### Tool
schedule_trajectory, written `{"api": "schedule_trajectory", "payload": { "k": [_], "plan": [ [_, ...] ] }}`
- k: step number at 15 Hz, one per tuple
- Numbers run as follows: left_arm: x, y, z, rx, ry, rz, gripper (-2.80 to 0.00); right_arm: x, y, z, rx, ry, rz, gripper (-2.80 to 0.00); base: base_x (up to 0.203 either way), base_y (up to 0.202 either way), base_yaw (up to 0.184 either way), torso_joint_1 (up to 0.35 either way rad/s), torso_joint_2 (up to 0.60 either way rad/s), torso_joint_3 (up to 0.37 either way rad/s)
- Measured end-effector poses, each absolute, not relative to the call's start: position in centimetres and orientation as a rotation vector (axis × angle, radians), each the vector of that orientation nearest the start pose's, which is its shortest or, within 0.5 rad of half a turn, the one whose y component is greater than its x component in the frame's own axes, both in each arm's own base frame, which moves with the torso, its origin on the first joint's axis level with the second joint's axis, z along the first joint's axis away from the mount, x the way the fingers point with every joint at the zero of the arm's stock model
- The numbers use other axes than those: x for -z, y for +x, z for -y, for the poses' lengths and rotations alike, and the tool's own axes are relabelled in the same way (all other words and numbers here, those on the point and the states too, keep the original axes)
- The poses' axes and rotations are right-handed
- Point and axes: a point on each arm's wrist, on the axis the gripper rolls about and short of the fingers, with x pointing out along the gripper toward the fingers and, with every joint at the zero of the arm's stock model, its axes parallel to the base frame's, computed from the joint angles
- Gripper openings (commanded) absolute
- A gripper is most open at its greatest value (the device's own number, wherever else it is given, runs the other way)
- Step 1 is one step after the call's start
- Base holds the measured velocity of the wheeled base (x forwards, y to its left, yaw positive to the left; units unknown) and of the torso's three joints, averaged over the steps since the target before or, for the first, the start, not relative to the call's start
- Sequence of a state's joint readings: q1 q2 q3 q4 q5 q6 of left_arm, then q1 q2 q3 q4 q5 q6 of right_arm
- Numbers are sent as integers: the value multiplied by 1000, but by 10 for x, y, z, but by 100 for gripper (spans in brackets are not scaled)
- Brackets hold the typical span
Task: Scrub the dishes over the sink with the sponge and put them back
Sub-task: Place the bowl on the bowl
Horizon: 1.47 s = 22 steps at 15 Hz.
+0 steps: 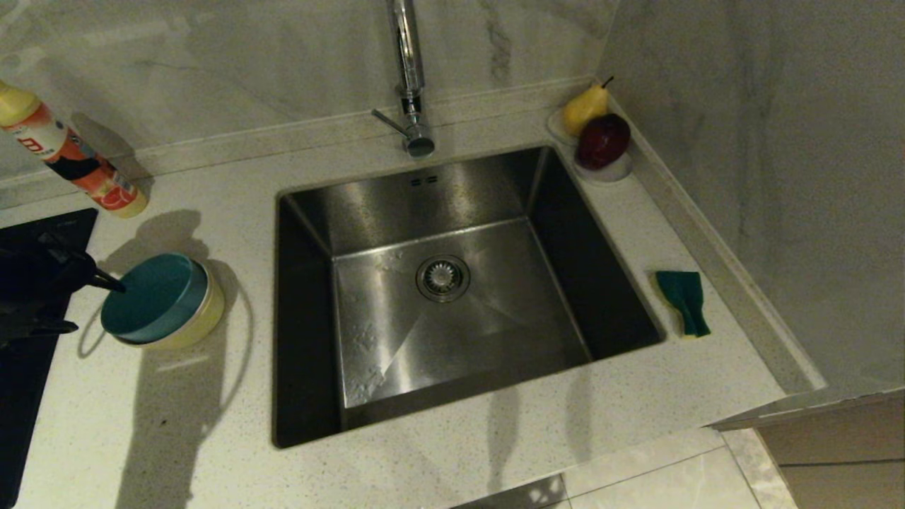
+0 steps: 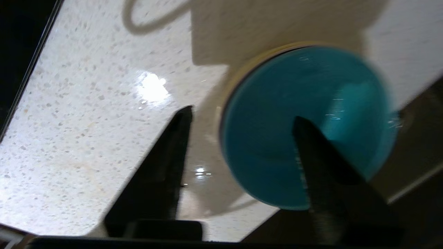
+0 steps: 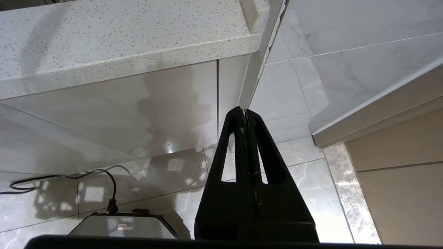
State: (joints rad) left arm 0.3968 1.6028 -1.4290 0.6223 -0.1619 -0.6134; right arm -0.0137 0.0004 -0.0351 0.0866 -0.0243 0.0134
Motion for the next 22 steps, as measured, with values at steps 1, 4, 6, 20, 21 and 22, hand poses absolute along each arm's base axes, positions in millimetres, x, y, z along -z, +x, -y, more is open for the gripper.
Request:
{"api": "schedule_trajectory", "payload": {
  "k": [1, 4, 6, 20, 21, 22],
  "plan": [
    [-280, 243, -98, -445, -801, -650, 0, -76, -26, 0, 39, 13, -52, -280, 0, 0, 0, 0, 0, 0],
    [-312, 224, -88, -354, -784, -551, -280, -76, -26, 0, 39, 13, -52, -280, 0, 0, 0, 0, 0, 0],
    [-325, 212, -83, -286, -702, -513, -280, -76, -26, 0, 39, 14, -52, -280, 0, 0, 0, 0, 0, 0],
    [-309, 209, 4, 109, 253, -198, -280, -76, -26, 0, 39, 14, -52, -280, 0, 0, 0, 0, 0, 0],
    [-310, 190, 6, 114, 257, -165, -280, -76, -26, 0, 38, 13, -52, -280, 0, 0, 0, 0, 0, 0],
    [-311, 171, 7, 111, 259, -135, -280, -76, -26, 0, 38, 14, -52, -280, 0, 0, 0, 0, 0, 0]
  ]
}}
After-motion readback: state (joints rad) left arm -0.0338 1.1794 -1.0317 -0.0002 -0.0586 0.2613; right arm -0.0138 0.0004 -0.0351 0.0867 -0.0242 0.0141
